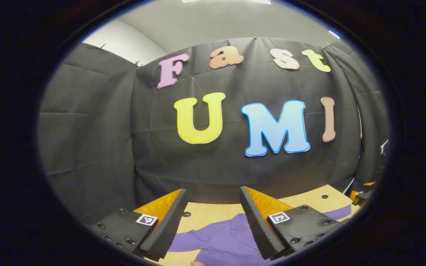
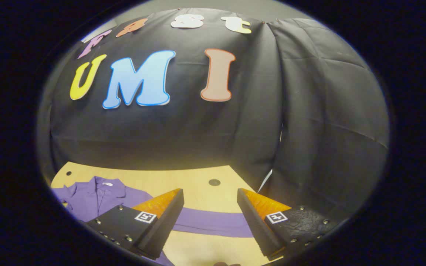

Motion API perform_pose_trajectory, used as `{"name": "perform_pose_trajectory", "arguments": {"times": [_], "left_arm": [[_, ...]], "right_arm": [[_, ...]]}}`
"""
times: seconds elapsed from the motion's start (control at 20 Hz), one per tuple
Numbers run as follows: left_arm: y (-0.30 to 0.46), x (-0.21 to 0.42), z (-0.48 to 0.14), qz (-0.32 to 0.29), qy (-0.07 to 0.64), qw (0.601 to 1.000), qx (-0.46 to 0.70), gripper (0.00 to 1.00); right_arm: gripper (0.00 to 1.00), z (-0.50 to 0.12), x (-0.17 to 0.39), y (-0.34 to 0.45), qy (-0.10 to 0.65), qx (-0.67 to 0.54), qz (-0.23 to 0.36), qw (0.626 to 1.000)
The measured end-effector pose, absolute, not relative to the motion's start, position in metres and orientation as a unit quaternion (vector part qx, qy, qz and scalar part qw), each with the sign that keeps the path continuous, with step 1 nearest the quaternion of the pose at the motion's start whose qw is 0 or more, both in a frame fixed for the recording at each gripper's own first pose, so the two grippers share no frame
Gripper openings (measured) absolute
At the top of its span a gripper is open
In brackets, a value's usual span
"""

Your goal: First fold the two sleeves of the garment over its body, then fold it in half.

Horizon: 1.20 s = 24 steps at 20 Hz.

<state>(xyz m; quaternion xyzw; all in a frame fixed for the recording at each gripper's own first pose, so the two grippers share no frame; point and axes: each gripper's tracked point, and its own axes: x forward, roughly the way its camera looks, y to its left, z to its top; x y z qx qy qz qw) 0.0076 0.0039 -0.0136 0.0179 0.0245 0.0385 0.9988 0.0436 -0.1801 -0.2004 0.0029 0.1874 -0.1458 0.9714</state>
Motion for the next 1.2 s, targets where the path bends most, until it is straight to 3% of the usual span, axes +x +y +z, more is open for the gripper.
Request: {"name": "perform_pose_trajectory", "arguments": {"times": [0.55,0.6,0.65,1.2], "left_arm": [[0.024,-0.007,-0.029,0.085,0.059,0.994,0.021,0.93],[0.026,-0.009,-0.030,0.090,0.063,0.994,0.023,0.93],[0.028,-0.010,-0.032,0.094,0.067,0.993,0.025,0.93],[0.022,-0.009,-0.037,0.104,0.083,0.991,0.028,0.94]], "right_arm": [[0.93,-0.346,0.043,-0.242,0.327,0.027,-0.190,0.925],[0.89,-0.356,0.045,-0.245,0.333,0.030,-0.193,0.922],[0.92,-0.362,0.047,-0.248,0.341,0.032,-0.198,0.919],[0.94,-0.435,0.042,-0.257,0.411,0.046,-0.202,0.888]]}}
